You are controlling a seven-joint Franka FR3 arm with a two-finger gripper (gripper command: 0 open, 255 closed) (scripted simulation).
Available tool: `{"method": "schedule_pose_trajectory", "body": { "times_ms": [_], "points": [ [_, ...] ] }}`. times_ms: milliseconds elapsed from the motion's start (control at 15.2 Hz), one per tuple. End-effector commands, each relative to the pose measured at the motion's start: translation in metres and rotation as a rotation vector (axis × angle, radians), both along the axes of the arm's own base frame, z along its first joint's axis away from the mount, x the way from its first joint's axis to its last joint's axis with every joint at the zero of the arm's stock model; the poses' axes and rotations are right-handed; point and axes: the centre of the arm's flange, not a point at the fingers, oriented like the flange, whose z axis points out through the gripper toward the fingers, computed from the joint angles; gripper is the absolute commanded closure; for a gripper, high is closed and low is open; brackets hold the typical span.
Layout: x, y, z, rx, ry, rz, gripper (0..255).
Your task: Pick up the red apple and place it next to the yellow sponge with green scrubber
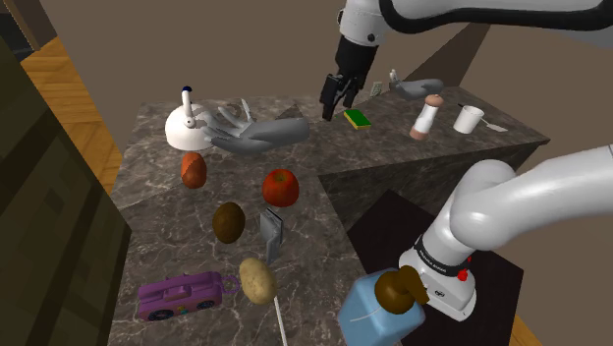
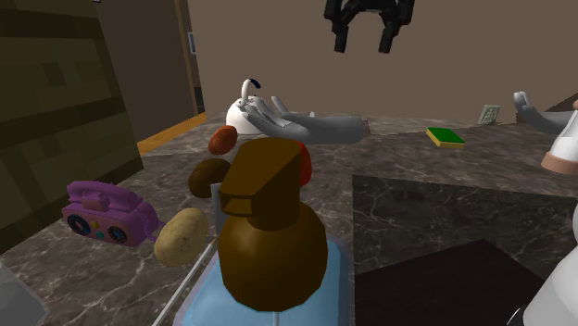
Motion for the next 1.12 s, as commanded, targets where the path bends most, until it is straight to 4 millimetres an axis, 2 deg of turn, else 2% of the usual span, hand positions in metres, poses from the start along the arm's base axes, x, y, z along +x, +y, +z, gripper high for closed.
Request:
{"method": "schedule_pose_trajectory", "body": {
  "times_ms": [0,396,792,1056],
  "points": [
    [0.012,0.013,-0.015,-0.006,0.009,0.043,0],
    [0.044,0.065,-0.070,-0.025,0.038,0.168,0],
    [0.067,0.116,-0.125,-0.043,0.066,0.288,0],
    [0.068,0.117,-0.146,-0.043,0.066,0.288,0]
  ]
}}
